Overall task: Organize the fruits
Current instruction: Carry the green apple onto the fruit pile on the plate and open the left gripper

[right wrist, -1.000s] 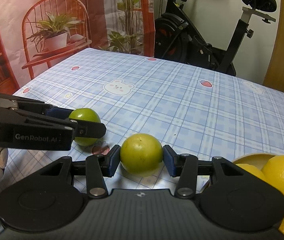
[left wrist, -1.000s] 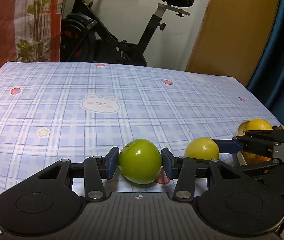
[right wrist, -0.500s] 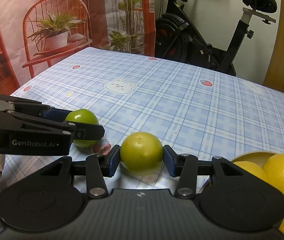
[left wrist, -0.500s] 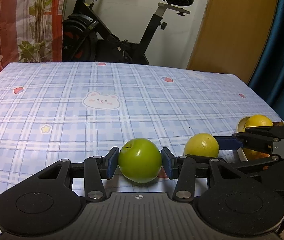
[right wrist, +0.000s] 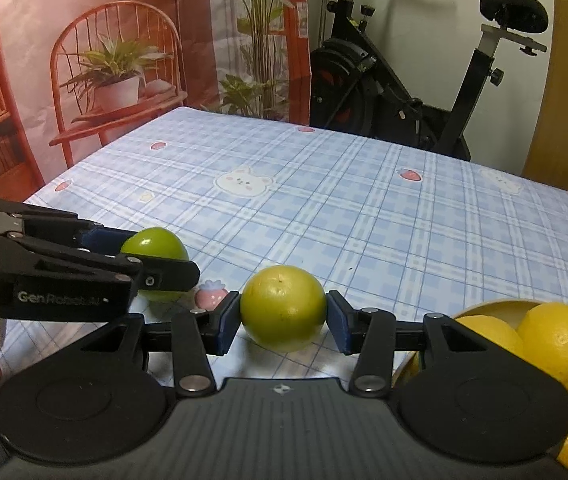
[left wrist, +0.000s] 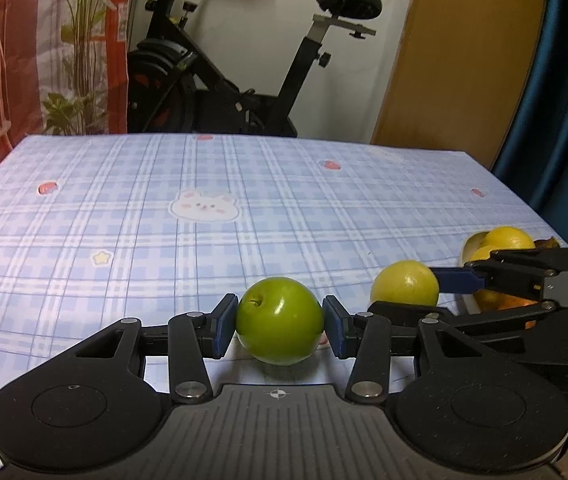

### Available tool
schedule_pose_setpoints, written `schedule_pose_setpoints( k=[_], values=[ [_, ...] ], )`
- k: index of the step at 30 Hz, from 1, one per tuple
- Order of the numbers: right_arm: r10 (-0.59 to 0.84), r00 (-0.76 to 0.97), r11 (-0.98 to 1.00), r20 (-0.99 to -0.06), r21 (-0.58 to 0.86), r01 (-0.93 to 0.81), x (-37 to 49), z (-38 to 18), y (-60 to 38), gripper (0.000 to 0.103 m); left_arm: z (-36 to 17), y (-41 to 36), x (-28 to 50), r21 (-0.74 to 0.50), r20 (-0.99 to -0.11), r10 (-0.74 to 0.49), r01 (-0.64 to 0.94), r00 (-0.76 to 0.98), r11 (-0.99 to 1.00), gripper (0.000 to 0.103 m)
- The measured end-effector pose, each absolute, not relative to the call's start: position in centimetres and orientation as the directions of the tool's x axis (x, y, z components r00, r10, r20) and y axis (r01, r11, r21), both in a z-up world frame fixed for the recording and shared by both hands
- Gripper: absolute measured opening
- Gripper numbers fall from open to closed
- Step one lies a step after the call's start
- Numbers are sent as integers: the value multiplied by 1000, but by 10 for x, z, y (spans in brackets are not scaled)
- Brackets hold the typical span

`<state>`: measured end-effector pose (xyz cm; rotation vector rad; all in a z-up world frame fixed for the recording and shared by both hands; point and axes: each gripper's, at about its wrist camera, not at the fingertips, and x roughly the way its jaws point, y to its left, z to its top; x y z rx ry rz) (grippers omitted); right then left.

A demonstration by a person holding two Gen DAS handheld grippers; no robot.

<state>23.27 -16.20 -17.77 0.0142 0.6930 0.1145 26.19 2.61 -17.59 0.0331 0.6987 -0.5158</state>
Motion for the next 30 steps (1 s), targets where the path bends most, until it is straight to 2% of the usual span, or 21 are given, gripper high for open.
schedule_pose_setpoints(
  k=[16,30],
  values=[
    [92,841,993,-533,111,-38,168,-149,-194,48,-138,3,233,-169,-574,-494,496,653,852,49],
    [41,860,986,-508,157,46,115,-143,-248,48,-135,-64,215,-159,-596,-558,596,577,787,49]
  ],
)
